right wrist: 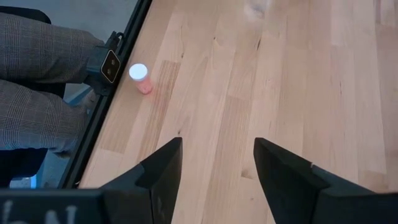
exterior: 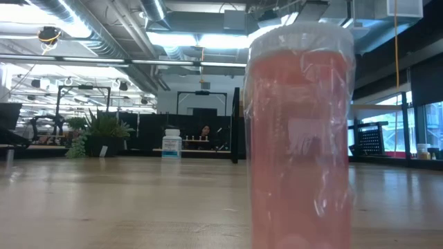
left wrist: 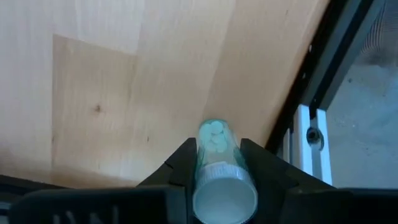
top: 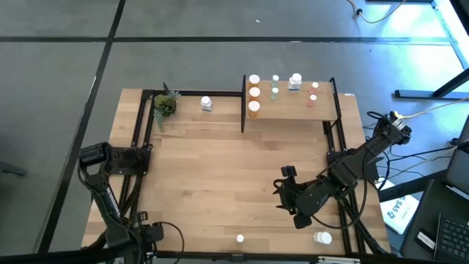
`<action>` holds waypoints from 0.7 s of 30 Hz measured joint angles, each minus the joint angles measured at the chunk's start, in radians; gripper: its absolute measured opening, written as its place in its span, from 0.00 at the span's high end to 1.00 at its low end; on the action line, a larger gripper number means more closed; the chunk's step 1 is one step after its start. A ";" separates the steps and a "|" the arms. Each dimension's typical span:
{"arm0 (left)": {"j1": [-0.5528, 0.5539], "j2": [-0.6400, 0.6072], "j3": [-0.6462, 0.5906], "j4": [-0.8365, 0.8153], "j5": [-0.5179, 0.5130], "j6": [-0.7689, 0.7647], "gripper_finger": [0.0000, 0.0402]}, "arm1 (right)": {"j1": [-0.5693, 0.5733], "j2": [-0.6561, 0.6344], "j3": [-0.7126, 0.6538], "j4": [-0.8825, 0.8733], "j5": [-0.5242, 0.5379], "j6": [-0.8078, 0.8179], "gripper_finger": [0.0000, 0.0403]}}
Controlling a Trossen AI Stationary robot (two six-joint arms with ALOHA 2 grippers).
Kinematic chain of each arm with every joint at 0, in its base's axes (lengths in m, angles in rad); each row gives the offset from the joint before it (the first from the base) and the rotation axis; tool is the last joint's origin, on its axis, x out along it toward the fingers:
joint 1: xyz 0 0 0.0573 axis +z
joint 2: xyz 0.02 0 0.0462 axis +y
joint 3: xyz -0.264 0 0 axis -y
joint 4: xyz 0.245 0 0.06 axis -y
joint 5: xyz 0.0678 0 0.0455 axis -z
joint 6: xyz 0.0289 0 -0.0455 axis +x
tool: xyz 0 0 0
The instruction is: Pick and place medicine bottles onto shelf by color
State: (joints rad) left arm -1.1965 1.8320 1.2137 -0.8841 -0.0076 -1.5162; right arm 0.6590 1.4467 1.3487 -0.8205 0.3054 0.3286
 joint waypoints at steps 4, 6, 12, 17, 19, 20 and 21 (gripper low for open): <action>0.020 0.000 0.000 0.001 -0.005 0.000 0.78 | 0.000 0.000 0.000 0.000 0.000 0.000 0.50; 0.036 0.000 0.000 0.001 -0.005 0.000 0.78 | 0.000 0.000 0.000 0.000 0.000 0.000 0.50; 0.103 0.000 0.029 -0.024 -0.035 0.055 0.78 | 0.000 0.000 0.000 -0.002 0.000 0.000 0.50; 0.183 0.000 0.119 -0.135 -0.072 0.195 0.78 | 0.000 0.000 0.000 -0.004 0.000 -0.030 0.50; 0.218 0.000 0.169 -0.215 -0.082 0.256 0.78 | 0.000 0.000 0.000 -0.004 0.000 -0.053 0.50; 0.238 0.000 0.193 -0.250 -0.086 0.293 0.78 | 0.000 0.000 0.000 -0.004 0.000 -0.067 0.50; 0.258 0.000 0.215 -0.277 -0.088 0.332 0.78 | 0.000 0.000 0.000 -0.004 0.001 -0.076 0.50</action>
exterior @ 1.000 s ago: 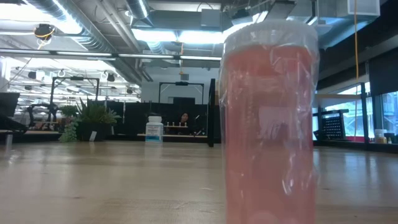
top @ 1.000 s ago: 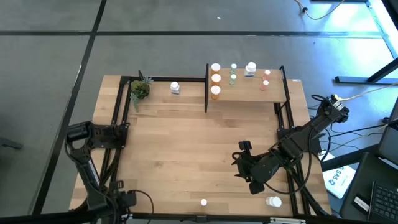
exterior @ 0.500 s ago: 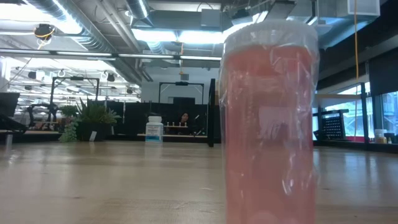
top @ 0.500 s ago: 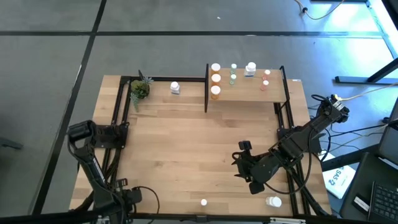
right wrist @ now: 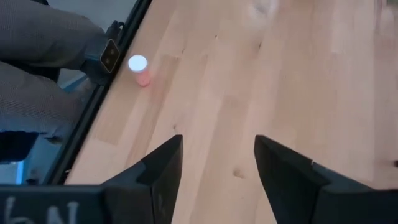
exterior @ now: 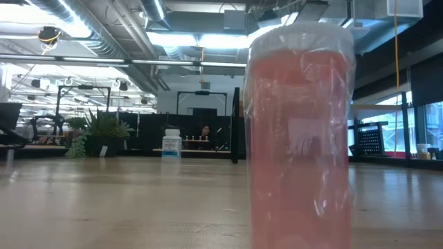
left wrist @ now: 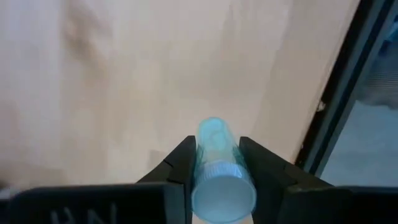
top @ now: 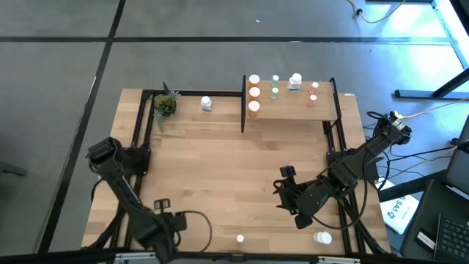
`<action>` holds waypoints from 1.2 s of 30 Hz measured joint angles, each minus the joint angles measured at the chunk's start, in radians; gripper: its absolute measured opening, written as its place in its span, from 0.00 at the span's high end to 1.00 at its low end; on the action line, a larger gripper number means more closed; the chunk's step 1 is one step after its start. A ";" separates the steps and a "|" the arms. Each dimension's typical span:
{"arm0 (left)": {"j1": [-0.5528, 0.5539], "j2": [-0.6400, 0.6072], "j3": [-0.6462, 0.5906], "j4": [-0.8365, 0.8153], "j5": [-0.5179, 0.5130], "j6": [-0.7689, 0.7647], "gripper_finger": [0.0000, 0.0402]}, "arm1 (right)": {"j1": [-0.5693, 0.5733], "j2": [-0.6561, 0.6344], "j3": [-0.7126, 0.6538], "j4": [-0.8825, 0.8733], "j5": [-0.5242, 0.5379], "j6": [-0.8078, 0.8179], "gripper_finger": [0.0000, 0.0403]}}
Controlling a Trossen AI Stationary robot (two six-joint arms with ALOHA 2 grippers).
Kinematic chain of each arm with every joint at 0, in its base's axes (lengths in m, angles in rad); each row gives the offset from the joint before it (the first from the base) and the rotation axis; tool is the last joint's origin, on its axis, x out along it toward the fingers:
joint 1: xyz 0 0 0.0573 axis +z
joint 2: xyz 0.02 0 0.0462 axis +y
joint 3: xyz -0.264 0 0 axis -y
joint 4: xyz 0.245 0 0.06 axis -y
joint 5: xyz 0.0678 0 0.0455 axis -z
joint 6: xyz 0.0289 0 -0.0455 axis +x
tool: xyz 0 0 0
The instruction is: Pick and place medicine bottles onto shelf by color
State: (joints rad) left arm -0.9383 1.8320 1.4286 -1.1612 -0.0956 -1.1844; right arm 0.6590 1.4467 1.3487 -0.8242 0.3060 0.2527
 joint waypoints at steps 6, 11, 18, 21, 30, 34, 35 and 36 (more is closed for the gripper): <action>0.140 0.000 0.116 -0.131 -0.025 0.239 0.78 | 0.000 0.000 0.000 -0.010 0.143 0.002 0.50; 0.263 0.000 0.164 -0.131 -0.042 0.477 0.78 | 0.000 0.000 0.000 -0.019 0.238 0.000 0.50; 0.444 0.000 0.173 -0.114 -0.042 0.716 0.78 | 0.000 0.000 0.000 -0.034 0.386 0.001 0.50; 0.512 0.000 0.173 -0.102 -0.043 0.811 0.78 | 0.000 0.000 0.000 -0.046 0.448 0.001 0.50; 0.682 0.004 0.171 -0.004 -0.029 1.011 0.78 | -0.005 0.000 0.000 -0.046 0.573 0.033 0.50; 0.730 0.027 0.153 0.031 0.002 1.068 0.78 | -0.017 0.000 0.000 -0.049 0.575 0.034 0.50; 0.741 0.036 0.155 0.051 0.003 1.082 0.78 | -0.019 0.000 0.000 -0.050 0.575 0.034 0.50; 0.750 0.044 0.155 0.061 0.004 1.091 0.78 | -0.021 0.000 0.000 -0.051 0.575 0.034 0.50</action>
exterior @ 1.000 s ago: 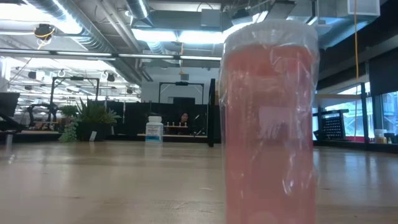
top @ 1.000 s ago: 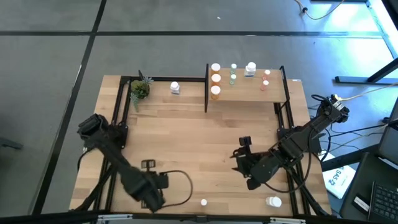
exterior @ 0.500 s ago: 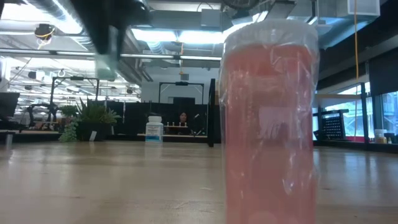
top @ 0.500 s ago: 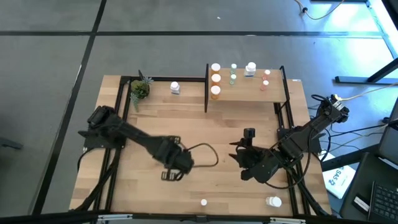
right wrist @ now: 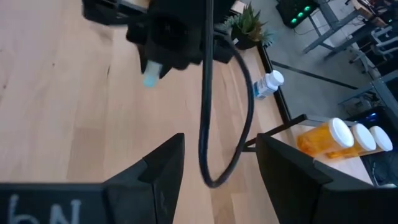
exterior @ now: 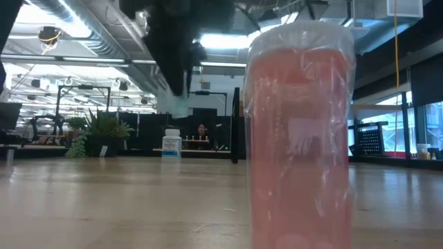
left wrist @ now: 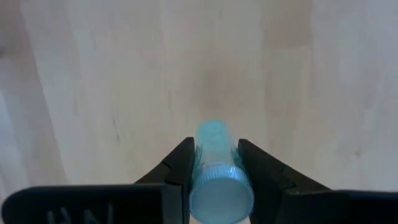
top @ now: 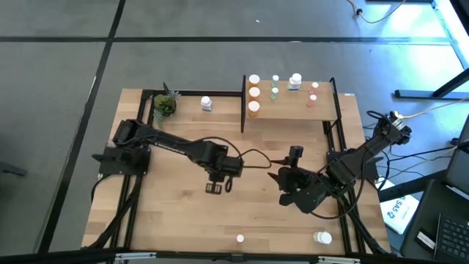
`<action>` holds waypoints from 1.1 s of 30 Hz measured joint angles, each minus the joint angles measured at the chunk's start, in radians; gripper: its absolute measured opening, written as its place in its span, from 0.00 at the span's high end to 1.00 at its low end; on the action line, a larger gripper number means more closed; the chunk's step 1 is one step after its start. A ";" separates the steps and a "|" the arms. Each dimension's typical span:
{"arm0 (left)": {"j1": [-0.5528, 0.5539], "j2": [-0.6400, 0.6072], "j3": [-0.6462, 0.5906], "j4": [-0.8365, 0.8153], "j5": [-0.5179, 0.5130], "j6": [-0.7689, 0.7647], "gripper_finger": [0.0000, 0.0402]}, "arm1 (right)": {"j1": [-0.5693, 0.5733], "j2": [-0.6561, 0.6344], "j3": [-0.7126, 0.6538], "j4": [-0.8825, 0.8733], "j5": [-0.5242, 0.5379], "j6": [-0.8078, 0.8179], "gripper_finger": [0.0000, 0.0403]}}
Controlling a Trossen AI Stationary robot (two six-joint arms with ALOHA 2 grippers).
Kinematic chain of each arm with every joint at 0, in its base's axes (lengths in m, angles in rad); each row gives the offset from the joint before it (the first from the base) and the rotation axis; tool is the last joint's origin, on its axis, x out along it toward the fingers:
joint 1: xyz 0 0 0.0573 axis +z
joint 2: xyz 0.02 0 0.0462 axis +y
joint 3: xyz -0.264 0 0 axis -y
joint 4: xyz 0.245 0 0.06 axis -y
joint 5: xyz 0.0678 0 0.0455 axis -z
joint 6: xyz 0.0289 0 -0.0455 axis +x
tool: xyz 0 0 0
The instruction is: Pick and place medicine bottles onto shelf by color
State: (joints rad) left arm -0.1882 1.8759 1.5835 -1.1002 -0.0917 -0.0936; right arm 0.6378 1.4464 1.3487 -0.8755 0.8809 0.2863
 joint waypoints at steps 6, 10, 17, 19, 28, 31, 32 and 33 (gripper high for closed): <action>0.030 0.057 -0.003 0.015 0.007 0.031 0.78 | -0.006 -0.001 0.000 -0.005 -0.018 -0.003 0.50; 0.039 0.110 -0.002 0.036 0.010 0.045 0.78 | -0.006 -0.001 -0.001 -0.003 -0.018 -0.003 0.50; 0.038 0.173 -0.003 0.066 0.010 0.064 0.78 | -0.006 0.000 -0.001 0.013 -0.022 -0.006 0.50; 0.039 0.175 -0.002 0.078 0.009 0.065 0.78 | -0.006 -0.001 -0.001 0.022 -0.046 -0.001 0.50; 0.039 0.176 -0.002 0.108 0.008 0.071 0.78 | -0.005 0.000 0.000 0.053 -0.208 -0.003 0.50; 0.039 0.176 -0.002 0.111 0.008 0.071 0.78 | -0.006 0.000 0.000 0.057 -0.273 -0.003 0.50; 0.039 0.176 -0.002 0.111 0.008 0.071 0.78 | -0.005 0.000 0.000 0.057 -0.294 -0.004 0.50; 0.039 0.176 -0.002 0.110 0.008 0.071 0.78 | -0.005 0.000 0.000 0.056 -0.315 -0.003 0.50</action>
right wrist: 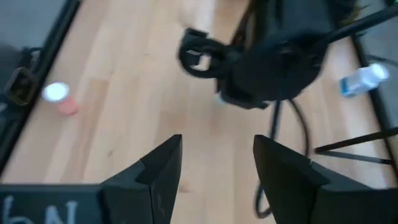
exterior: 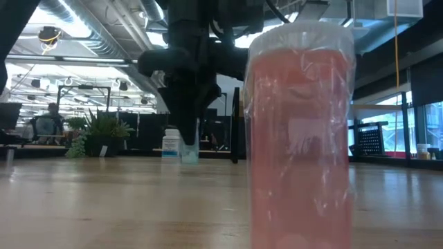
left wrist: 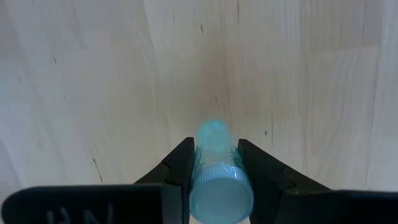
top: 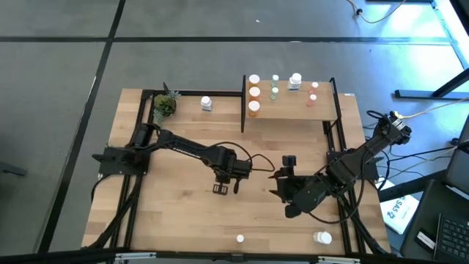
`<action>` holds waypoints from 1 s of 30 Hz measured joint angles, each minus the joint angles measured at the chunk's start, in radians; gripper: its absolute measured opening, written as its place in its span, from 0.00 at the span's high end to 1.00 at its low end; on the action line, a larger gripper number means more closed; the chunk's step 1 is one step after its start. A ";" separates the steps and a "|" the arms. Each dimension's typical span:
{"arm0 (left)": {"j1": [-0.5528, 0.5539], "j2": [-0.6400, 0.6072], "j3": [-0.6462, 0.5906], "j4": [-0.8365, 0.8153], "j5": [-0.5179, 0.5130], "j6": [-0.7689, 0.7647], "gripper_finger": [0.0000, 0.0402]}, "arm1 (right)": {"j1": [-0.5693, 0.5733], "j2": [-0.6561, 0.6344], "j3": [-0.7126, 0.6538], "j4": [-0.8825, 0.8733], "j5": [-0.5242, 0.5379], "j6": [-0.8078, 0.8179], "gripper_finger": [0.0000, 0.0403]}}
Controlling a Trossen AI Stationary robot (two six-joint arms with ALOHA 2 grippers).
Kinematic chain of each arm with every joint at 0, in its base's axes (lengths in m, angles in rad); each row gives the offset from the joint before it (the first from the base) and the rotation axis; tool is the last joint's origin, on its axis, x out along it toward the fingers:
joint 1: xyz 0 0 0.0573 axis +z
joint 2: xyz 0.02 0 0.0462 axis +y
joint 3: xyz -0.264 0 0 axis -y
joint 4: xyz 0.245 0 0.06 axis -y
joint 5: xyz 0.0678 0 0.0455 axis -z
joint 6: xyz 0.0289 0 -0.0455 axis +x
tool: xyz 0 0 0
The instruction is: Pick and place medicine bottles onto shelf by color
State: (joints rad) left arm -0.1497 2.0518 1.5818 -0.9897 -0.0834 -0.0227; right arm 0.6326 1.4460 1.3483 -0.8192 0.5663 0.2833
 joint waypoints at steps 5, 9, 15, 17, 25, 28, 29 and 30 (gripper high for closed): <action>0.000 0.000 0.000 0.018 0.000 0.000 0.78 | 0.000 0.000 0.000 0.000 -0.085 -0.001 0.50; 0.000 0.000 0.000 0.021 0.000 0.000 0.78 | 0.000 0.000 0.000 0.000 -0.125 -0.001 0.50; 0.001 0.000 0.000 0.019 0.030 -0.001 0.78 | 0.000 0.000 0.000 0.000 -0.125 0.000 0.50; 0.001 0.000 0.000 0.024 0.046 -0.002 0.78 | 0.000 0.000 0.000 0.000 -0.125 0.001 0.50; 0.001 0.000 0.000 0.025 0.051 -0.021 0.77 | 0.000 0.000 0.000 0.000 -0.125 0.000 0.50; 0.001 0.000 0.000 0.023 0.052 -0.023 0.76 | 0.000 0.000 0.000 0.000 -0.125 0.000 0.50; 0.001 0.000 0.000 0.023 0.052 -0.023 0.76 | 0.000 0.000 0.000 0.000 -0.125 -0.001 0.50; 0.001 0.000 0.000 0.023 0.052 -0.023 0.76 | 0.000 0.000 0.000 0.000 -0.125 0.000 0.50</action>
State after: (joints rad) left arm -0.1490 2.0518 1.5818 -0.9668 -0.0315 -0.0456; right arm 0.6326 1.4464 1.3483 -0.8196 0.4412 0.2829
